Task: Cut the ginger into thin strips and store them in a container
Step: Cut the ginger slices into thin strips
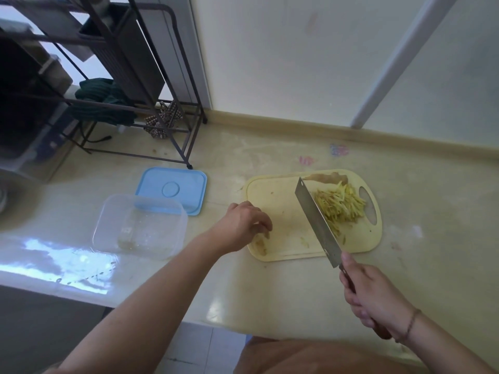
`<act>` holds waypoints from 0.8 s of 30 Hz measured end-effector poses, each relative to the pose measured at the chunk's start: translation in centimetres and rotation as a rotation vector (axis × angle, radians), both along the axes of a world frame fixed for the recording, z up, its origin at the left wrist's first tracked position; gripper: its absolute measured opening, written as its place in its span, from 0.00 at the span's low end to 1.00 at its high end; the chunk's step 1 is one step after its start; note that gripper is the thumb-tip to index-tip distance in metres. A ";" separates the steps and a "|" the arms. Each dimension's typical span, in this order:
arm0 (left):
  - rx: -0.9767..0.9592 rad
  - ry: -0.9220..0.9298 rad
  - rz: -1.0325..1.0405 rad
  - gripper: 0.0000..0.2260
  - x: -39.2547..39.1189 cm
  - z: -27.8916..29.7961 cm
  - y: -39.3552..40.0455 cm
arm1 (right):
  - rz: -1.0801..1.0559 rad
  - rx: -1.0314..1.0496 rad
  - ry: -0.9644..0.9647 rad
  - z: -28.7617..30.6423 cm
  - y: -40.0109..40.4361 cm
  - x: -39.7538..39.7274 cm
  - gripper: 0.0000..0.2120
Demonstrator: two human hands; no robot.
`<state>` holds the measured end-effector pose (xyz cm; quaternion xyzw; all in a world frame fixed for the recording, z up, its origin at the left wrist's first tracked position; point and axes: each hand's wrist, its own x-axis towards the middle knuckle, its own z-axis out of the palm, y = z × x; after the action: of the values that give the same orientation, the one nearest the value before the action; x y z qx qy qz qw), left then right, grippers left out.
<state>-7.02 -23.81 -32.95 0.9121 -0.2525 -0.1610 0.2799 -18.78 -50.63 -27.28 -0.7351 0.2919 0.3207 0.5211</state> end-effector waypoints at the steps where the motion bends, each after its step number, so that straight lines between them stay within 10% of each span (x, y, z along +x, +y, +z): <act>1: 0.021 0.031 -0.034 0.06 -0.3 0.1 0.3 | 0.002 0.001 0.000 0.0 0.0 0.0 0.26; 24: 0.297 -0.189 -0.175 0.09 -2.1 -0.9 0.2 | 0.032 0.032 0.007 -0.5 -0.4 -0.1 0.26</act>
<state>-9.16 -23.65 -33.84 0.9289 -0.3297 -0.1338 0.1023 -18.83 -50.99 -27.81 -0.7299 0.2769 0.3362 0.5268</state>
